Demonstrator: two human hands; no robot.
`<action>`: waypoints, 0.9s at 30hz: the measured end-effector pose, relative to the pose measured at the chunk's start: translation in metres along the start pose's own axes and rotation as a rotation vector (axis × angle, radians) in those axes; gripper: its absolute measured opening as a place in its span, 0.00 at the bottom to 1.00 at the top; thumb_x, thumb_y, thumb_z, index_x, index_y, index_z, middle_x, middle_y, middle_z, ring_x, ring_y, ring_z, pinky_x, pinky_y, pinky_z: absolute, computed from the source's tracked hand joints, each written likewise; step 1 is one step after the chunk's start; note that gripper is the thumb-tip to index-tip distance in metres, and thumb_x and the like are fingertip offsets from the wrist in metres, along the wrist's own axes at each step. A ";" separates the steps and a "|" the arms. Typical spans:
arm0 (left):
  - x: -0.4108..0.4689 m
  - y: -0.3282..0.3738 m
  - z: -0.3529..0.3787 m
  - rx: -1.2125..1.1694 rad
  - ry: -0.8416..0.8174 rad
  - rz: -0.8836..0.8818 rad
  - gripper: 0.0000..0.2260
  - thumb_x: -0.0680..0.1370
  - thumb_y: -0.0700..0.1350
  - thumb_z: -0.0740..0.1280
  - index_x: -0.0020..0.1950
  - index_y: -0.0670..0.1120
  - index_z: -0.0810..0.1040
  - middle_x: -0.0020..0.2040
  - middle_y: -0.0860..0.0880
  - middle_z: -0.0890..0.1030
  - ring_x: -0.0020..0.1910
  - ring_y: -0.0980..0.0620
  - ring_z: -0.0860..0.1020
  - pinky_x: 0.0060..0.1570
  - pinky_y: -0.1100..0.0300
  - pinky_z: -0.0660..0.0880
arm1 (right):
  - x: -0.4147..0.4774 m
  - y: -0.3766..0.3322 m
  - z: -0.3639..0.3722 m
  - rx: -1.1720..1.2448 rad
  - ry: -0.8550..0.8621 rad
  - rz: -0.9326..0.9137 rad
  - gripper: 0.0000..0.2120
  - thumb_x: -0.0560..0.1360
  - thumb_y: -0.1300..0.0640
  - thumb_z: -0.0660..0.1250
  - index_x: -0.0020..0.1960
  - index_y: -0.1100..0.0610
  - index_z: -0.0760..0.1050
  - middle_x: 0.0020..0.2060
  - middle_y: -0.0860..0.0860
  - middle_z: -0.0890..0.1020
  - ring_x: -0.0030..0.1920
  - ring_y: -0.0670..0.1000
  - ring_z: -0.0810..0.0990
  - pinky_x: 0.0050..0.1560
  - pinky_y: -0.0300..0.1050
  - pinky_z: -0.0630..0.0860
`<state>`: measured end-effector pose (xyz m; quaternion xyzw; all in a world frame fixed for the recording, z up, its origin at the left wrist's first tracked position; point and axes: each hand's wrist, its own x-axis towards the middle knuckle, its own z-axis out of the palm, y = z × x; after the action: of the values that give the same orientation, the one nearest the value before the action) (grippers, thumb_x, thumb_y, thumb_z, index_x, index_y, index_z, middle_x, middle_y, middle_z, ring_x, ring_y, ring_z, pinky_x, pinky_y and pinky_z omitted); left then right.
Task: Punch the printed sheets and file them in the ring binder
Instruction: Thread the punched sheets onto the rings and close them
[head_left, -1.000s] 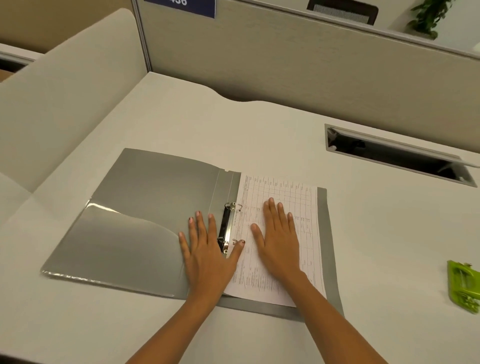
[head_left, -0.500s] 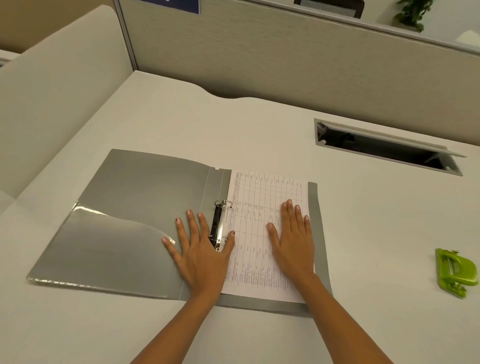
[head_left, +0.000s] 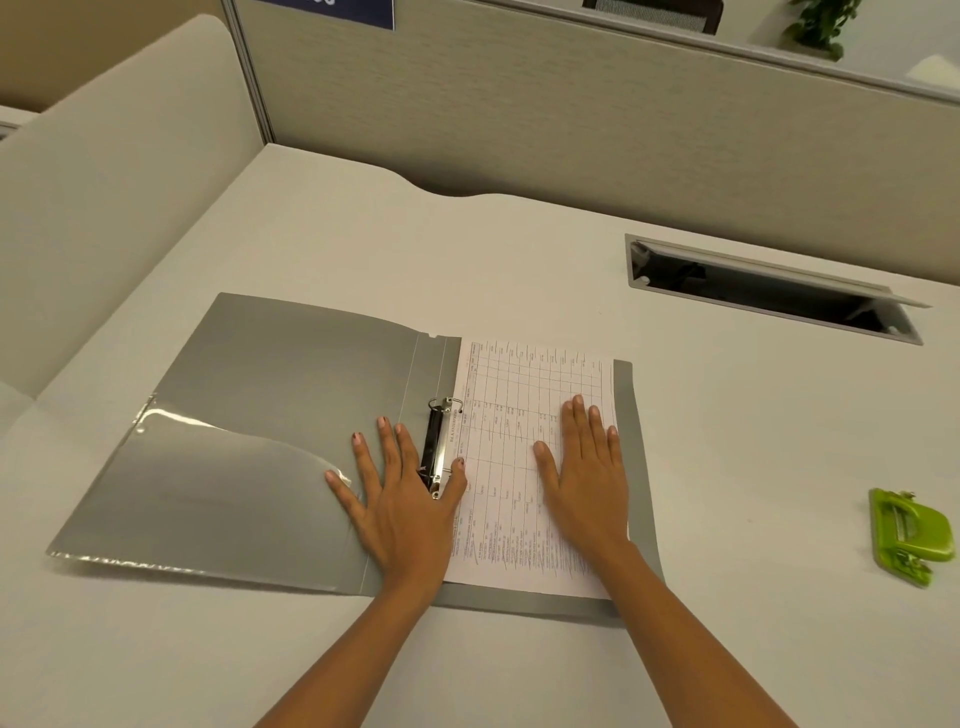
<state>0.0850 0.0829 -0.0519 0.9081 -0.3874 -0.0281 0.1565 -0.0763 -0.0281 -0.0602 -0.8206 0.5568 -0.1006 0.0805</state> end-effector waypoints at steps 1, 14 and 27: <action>0.000 0.000 0.000 -0.003 0.001 0.000 0.39 0.74 0.70 0.46 0.77 0.47 0.56 0.78 0.48 0.55 0.77 0.44 0.47 0.72 0.39 0.37 | 0.000 0.000 0.000 0.000 -0.001 -0.001 0.32 0.78 0.37 0.41 0.77 0.51 0.39 0.77 0.46 0.43 0.76 0.46 0.40 0.77 0.49 0.43; 0.000 0.001 0.001 -0.008 0.007 0.011 0.34 0.76 0.66 0.51 0.76 0.48 0.60 0.77 0.49 0.61 0.77 0.43 0.51 0.72 0.37 0.38 | 0.000 0.000 0.000 -0.001 -0.002 0.000 0.33 0.77 0.36 0.38 0.77 0.51 0.40 0.77 0.46 0.44 0.76 0.46 0.40 0.77 0.49 0.43; 0.011 0.012 -0.033 -0.305 0.015 -0.027 0.20 0.78 0.59 0.60 0.64 0.50 0.76 0.60 0.50 0.81 0.65 0.47 0.72 0.65 0.47 0.62 | 0.000 0.000 -0.001 -0.003 -0.003 -0.001 0.33 0.78 0.36 0.38 0.77 0.51 0.40 0.77 0.46 0.44 0.76 0.46 0.41 0.77 0.50 0.44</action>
<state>0.0899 0.0754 -0.0160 0.8791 -0.3649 -0.0818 0.2954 -0.0767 -0.0277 -0.0591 -0.8212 0.5563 -0.0987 0.0802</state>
